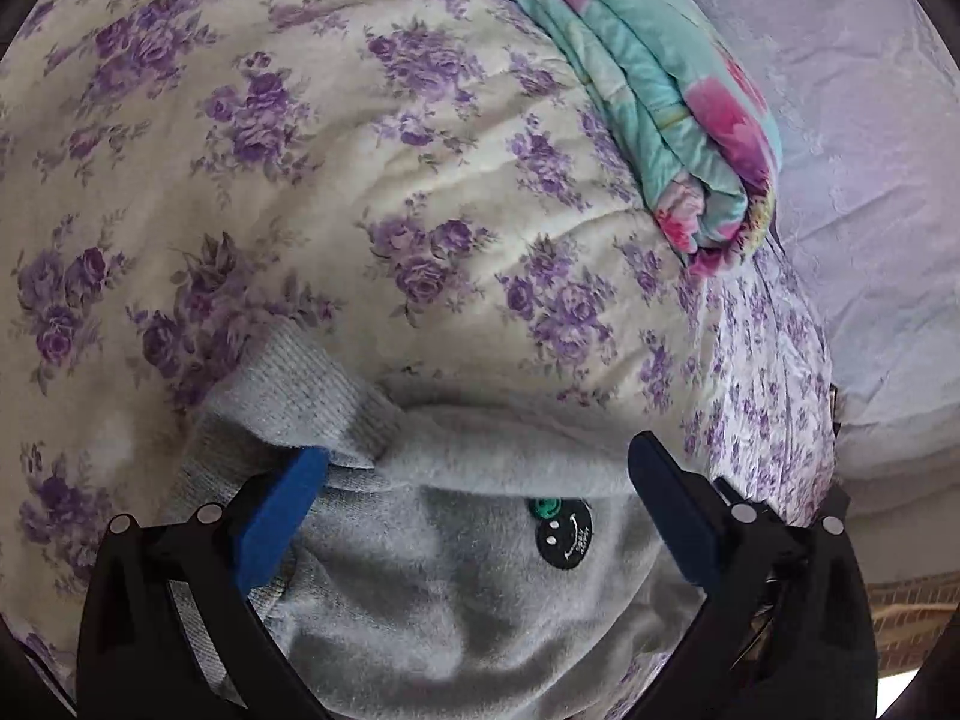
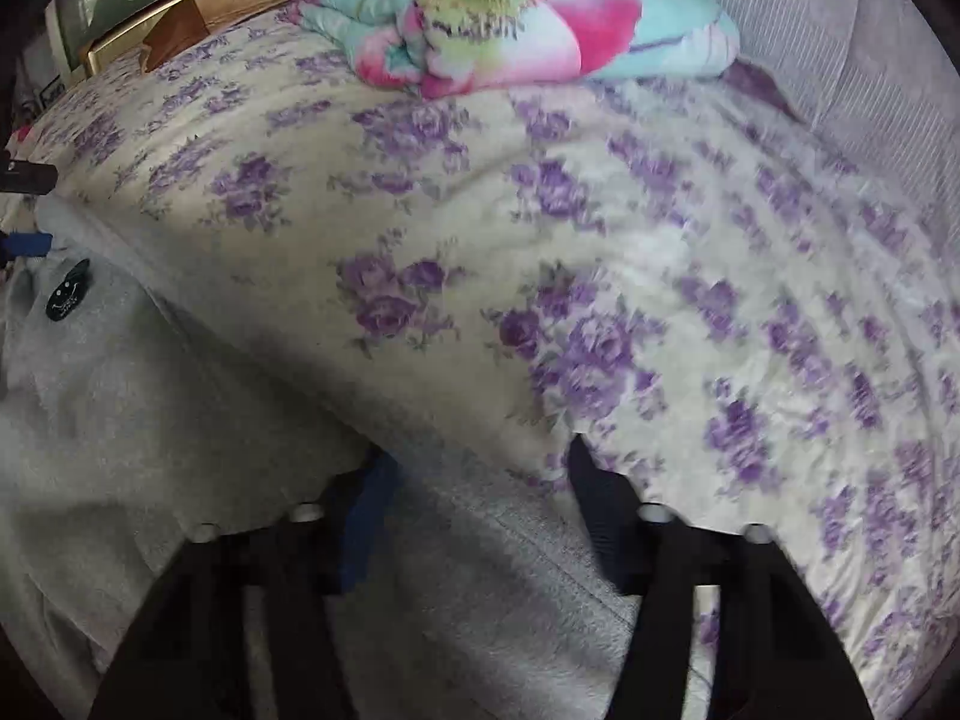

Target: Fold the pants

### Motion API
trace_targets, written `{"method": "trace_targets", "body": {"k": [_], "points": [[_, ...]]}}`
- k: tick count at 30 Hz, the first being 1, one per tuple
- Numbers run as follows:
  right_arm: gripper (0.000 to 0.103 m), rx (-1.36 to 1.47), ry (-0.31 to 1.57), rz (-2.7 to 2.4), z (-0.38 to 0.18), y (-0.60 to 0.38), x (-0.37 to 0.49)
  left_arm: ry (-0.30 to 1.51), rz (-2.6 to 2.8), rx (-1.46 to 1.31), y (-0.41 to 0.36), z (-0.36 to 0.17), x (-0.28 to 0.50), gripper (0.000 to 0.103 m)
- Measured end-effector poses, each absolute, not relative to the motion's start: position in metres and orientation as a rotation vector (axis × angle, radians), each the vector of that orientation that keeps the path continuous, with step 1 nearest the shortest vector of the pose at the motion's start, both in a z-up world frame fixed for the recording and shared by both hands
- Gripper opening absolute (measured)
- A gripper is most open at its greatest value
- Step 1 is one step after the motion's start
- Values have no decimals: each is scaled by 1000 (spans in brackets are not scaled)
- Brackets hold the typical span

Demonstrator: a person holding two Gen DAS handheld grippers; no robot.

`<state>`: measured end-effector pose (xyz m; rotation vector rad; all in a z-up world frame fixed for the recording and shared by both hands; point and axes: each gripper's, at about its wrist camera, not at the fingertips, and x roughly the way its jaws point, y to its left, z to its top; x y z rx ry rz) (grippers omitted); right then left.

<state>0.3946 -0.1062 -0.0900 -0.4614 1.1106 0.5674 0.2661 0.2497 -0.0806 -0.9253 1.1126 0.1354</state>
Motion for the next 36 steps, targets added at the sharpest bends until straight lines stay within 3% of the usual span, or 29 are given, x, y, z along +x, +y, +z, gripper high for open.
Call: {"method": "trace_targets", "body": {"k": [3, 5, 8, 12, 17, 18, 19, 20, 21, 22, 30, 36], "points": [[8, -540, 997, 575, -75, -94, 369, 1100, 163, -954, 255, -84, 268, 92], [7, -547, 932, 577, -56, -97, 350, 1099, 176, -915, 252, -81, 269, 85], [7, -524, 853, 591, -20, -111, 318, 1085, 137, -916, 250, -72, 262, 84], [7, -514, 755, 628, 17, -120, 269, 1078, 70, -968, 248, -63, 249, 94], [7, -554, 709, 670, 27, -121, 212, 1090, 51, -1023, 238, -67, 240, 93], [7, -558, 707, 674, 26, -121, 204, 1069, 55, -1021, 238, -64, 237, 82], [7, -552, 710, 673, 23, -123, 196, 1051, 45, -1017, 237, -61, 235, 56], [7, -541, 713, 672, 22, -124, 189, 1037, -1, -1017, 236, -59, 234, 41], [7, -536, 710, 669, 20, -124, 183, 1032, -35, -1013, 236, -56, 233, 17], [7, -528, 702, 663, 21, -125, 175, 1019, -52, -1003, 236, -53, 230, 14], [8, -436, 603, 705, 65, -139, 85, 955, -179, -852, 230, 4, 165, 12], [8, -440, 710, 821, 12, -123, -6, 1033, -244, -651, 233, -10, 89, 19]]}}
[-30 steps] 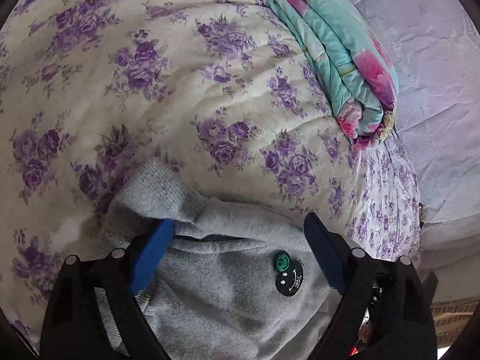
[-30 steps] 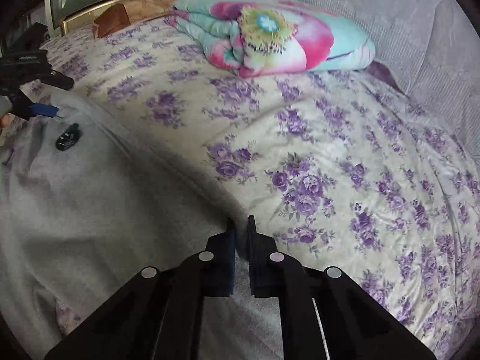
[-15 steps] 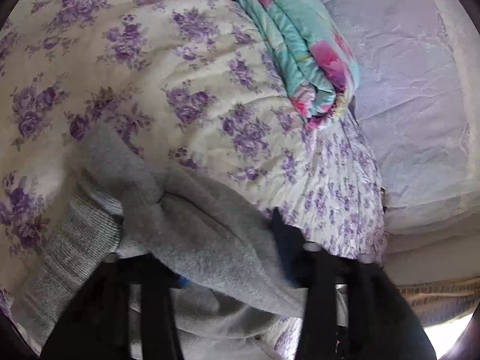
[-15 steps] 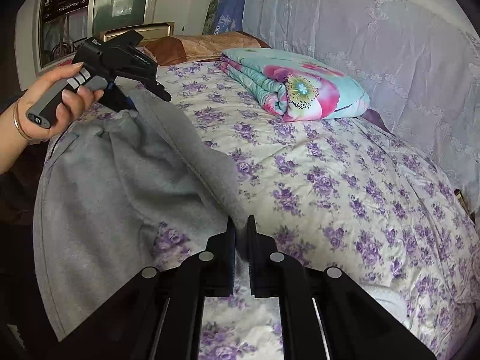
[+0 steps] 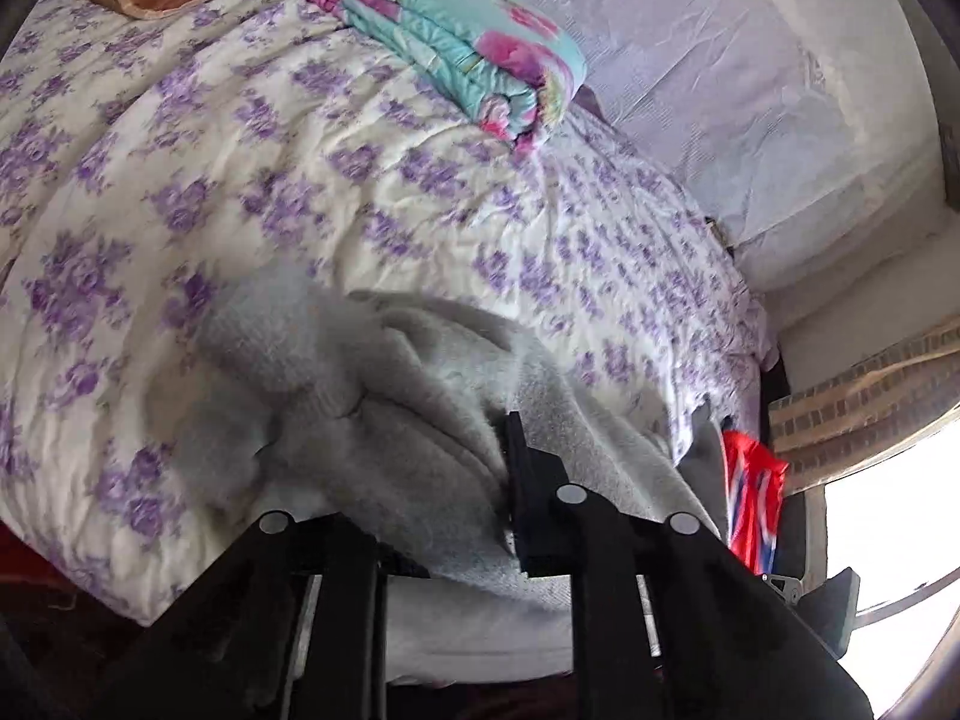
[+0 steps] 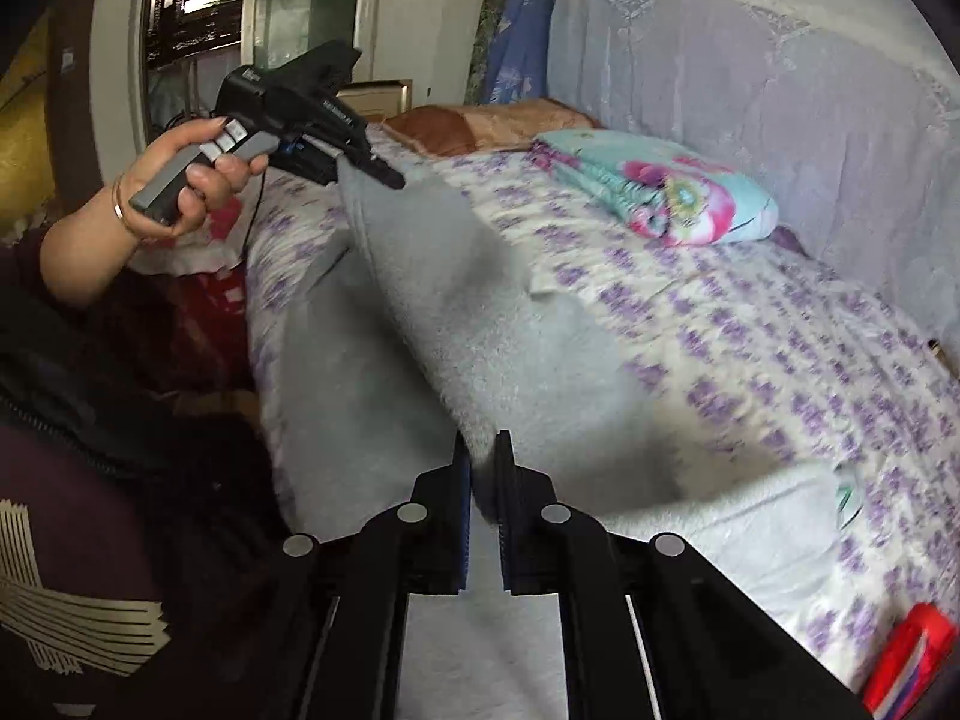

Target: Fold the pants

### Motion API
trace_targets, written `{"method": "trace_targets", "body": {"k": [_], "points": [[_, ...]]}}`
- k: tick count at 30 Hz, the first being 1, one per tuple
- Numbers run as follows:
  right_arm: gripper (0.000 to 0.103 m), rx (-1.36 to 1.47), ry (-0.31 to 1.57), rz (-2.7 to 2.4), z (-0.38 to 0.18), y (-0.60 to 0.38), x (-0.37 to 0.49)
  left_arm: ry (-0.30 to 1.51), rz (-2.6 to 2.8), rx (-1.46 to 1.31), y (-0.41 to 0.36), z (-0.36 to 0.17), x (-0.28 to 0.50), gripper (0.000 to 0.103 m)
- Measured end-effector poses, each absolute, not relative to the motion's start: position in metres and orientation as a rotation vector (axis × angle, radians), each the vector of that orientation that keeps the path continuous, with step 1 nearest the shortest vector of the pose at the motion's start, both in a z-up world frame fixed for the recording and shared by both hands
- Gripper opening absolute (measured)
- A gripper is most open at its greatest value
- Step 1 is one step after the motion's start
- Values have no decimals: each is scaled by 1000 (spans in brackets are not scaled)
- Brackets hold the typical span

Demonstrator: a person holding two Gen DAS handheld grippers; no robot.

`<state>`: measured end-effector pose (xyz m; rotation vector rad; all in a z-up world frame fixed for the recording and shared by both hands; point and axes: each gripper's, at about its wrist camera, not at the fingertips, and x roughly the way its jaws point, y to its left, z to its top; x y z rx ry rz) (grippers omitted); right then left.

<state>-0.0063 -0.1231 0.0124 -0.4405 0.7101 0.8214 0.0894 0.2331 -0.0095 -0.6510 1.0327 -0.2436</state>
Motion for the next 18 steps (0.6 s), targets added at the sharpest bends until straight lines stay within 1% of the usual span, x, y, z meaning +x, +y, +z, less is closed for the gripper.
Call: {"method": "trace_targets", "body": {"k": [4, 6, 9, 12, 15, 17, 18], "points": [[8, -451, 790, 853, -42, -103, -37, 1130, -217, -584, 240, -62, 70, 21], [8, -411, 818, 840, -54, -102, -36, 1118, -218, -603, 245, -78, 64, 22], [8, -349, 811, 836, -49, -109, -39, 1082, -214, -581, 243, -72, 56, 22], [8, -377, 769, 824, -44, -114, -50, 1064, -208, -508, 233, -63, 48, 24], [9, -384, 792, 823, -53, -116, -54, 1063, -209, -495, 231, -65, 40, 24], [9, -393, 804, 825, -57, -116, -50, 1062, -211, -509, 234, -70, 38, 27], [12, -403, 810, 825, -61, -115, -50, 1064, -212, -516, 235, -72, 38, 27]]}}
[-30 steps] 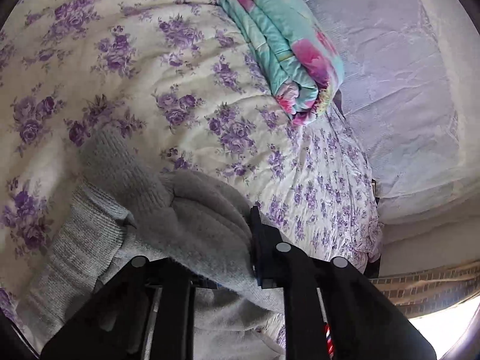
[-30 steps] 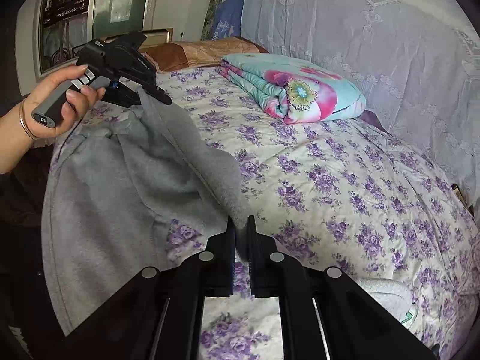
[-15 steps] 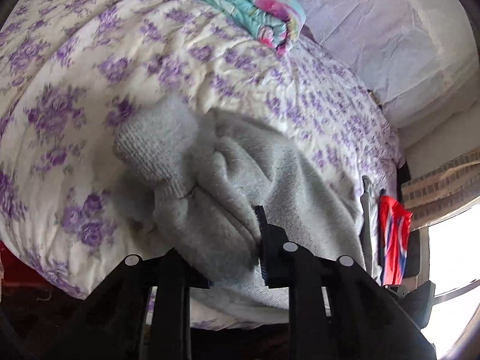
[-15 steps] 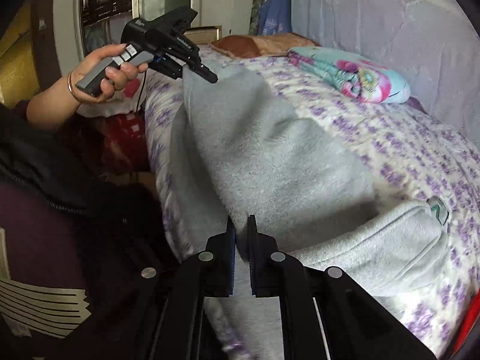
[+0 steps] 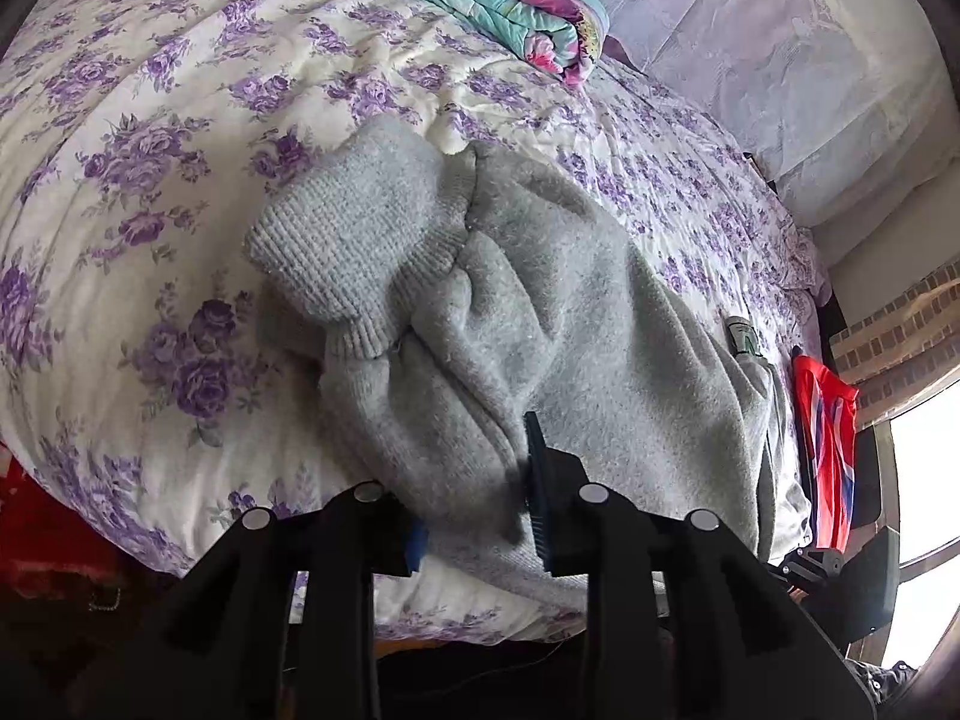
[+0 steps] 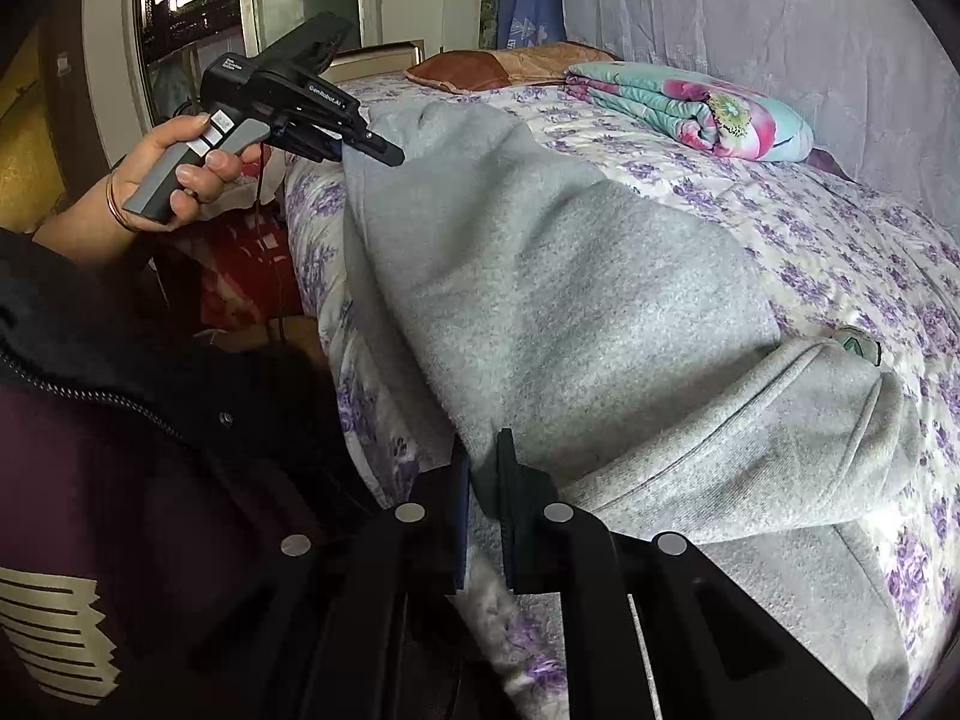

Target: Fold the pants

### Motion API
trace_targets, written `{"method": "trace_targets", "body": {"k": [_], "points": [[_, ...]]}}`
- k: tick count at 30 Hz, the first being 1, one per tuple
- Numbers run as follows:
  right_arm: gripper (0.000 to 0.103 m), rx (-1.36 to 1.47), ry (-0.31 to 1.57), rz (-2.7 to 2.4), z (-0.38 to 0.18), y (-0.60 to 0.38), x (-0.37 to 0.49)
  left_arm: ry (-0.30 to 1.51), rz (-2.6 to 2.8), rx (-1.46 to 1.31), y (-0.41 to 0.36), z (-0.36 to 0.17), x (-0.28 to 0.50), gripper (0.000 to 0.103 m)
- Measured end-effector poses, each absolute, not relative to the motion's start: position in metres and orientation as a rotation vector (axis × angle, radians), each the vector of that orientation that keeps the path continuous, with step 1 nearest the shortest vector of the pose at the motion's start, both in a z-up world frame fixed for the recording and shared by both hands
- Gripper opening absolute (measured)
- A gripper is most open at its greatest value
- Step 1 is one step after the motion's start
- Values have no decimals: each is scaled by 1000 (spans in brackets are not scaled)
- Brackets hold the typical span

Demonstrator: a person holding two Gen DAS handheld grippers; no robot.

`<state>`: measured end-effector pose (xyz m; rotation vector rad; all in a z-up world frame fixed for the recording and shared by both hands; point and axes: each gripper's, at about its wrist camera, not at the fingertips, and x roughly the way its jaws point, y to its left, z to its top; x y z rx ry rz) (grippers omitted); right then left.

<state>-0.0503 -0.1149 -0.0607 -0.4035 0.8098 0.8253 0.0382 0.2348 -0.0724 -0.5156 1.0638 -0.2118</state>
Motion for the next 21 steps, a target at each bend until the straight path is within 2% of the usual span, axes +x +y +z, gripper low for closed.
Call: {"method": "trace_targets", "body": {"k": [2, 4, 6, 9, 11, 12, 13, 14, 15, 16, 18, 21], "points": [[17, -430, 828, 836, -69, -110, -51, 1065, -212, -505, 236, -77, 39, 27], [36, -448, 834, 855, -76, -106, -56, 1069, -215, -509, 238, -78, 37, 29], [44, -464, 813, 867, -75, -103, -63, 1081, -221, -508, 239, -76, 30, 31], [43, -404, 756, 855, -55, -114, -67, 1094, -240, -471, 236, -58, 11, 41], [44, -302, 706, 829, -28, -132, -63, 1055, -248, -420, 233, -36, -8, 42], [51, -255, 677, 785, -12, -143, -57, 1029, -261, -398, 229, -23, -16, 44], [74, -221, 652, 718, 1, -152, -48, 1001, -272, -383, 224, -13, -21, 48], [86, -195, 629, 607, 13, -161, -35, 960, -295, -363, 215, 1, -25, 53], [100, -183, 612, 475, 22, -169, -20, 920, -318, -340, 204, 12, -26, 63], [100, -180, 607, 330, 28, -175, -1, 897, -334, -320, 195, 17, -26, 69], [100, -189, 643, 164, 28, -175, 39, 879, -377, -250, 163, 14, -15, 69], [100, -215, 790, 33, -5, -164, 100, 964, -419, -213, 126, -27, 14, 69]]}}
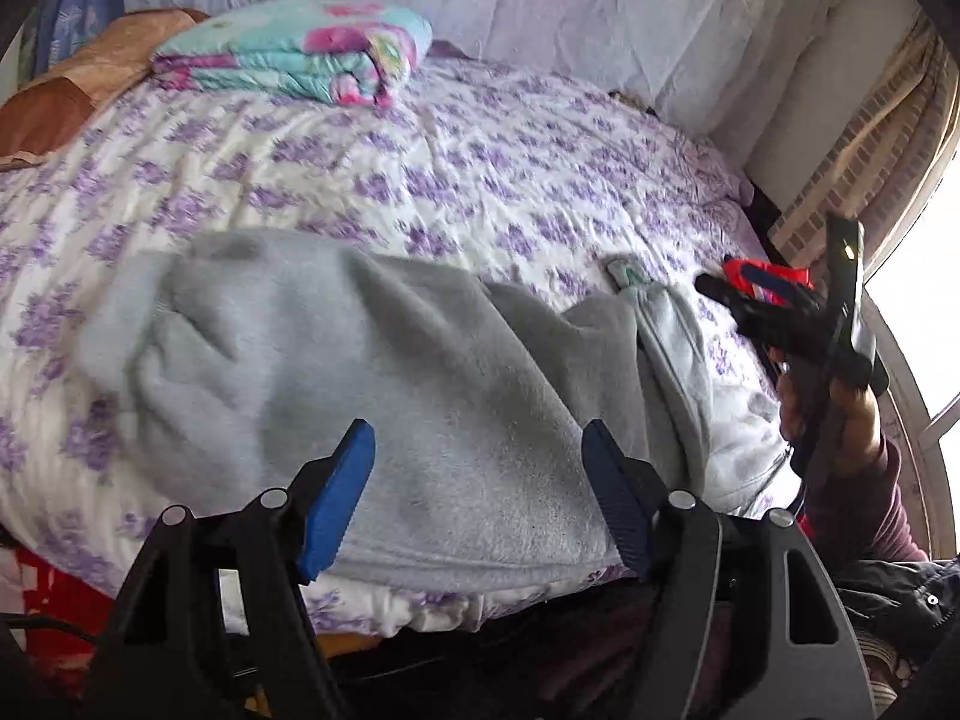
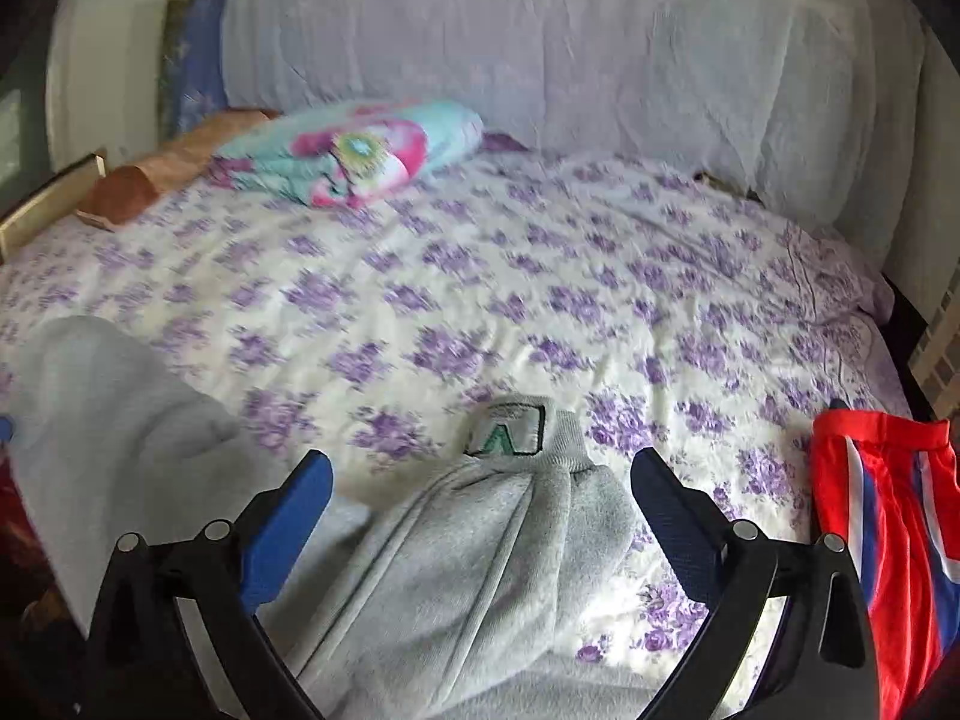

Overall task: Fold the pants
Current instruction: 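Grasp the waistband with the green label using the right gripper and lift it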

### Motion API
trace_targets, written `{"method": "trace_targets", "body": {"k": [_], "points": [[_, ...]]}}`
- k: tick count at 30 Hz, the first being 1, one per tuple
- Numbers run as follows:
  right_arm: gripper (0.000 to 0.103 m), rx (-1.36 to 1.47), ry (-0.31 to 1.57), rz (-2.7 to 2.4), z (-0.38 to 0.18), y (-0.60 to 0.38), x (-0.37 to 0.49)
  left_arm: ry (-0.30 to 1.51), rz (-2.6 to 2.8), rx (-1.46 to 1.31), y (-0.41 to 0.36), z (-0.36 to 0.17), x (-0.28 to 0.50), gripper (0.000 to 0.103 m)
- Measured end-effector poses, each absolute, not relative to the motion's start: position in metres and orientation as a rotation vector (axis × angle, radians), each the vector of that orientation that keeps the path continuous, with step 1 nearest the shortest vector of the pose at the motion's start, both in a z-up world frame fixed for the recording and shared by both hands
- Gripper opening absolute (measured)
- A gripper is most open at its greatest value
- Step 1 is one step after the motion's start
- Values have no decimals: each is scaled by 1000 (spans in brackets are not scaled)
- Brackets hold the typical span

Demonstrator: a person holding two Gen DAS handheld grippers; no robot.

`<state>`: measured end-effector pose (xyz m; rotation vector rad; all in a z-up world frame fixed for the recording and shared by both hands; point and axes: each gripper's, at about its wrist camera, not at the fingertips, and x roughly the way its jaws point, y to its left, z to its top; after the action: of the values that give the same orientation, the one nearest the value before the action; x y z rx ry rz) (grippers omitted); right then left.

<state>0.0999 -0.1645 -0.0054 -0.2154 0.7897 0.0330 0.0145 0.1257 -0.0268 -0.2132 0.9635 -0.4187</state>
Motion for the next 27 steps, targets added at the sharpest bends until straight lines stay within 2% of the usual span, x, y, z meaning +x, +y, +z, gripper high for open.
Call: {"method": "trace_targets", "body": {"k": [2, 3, 4, 5, 6, 8, 11, 13, 15, 17, 18, 20, 21, 22, 24, 27], "points": [[99, -258, 926, -52, -47, -162, 130, 1046, -384, -191, 111, -63, 31, 69], [78, -286, 989, -71, -71, -163, 136, 1061, -370, -186, 110, -75, 34, 69], [53, -303, 1040, -55, -90, -166, 138, 1053, -362, -180, 109, -84, 34, 69], [46, -266, 1013, -23, -92, -170, 133, 1025, -366, -159, 108, -84, 31, 69], [10, -231, 965, -29, -85, -178, 123, 1013, -372, -148, 107, -83, 26, 70], [11, -100, 847, -45, -56, -210, 88, 1000, -400, -178, 115, -84, 24, 70], [12, 114, 517, -63, -2, -268, -10, 990, -438, -233, 122, -84, 22, 70], [15, 256, 384, -42, 2, -301, -73, 981, -449, -249, 121, -83, 23, 70], [16, 315, 419, -61, -26, -312, -104, 979, -448, -253, 120, -84, 23, 70], [21, 341, 541, -63, -69, -317, -113, 977, -451, -241, 119, -85, 22, 70], [33, 379, 599, -76, -87, -323, -117, 976, -456, -234, 118, -85, 22, 71], [38, 527, 588, -20, -105, -341, -126, 981, -457, -218, 116, -85, 22, 71], [48, 565, 568, -7, -103, -347, -130, 984, -455, -215, 116, -85, 22, 71], [68, 581, 549, -21, -98, -351, -133, 989, -450, -213, 115, -84, 21, 71], [86, 567, 487, -78, -83, -356, -142, 993, -440, -213, 115, -83, 21, 71], [91, 607, 443, -91, -63, -369, -151, 989, -429, -219, 115, -83, 20, 71]]}}
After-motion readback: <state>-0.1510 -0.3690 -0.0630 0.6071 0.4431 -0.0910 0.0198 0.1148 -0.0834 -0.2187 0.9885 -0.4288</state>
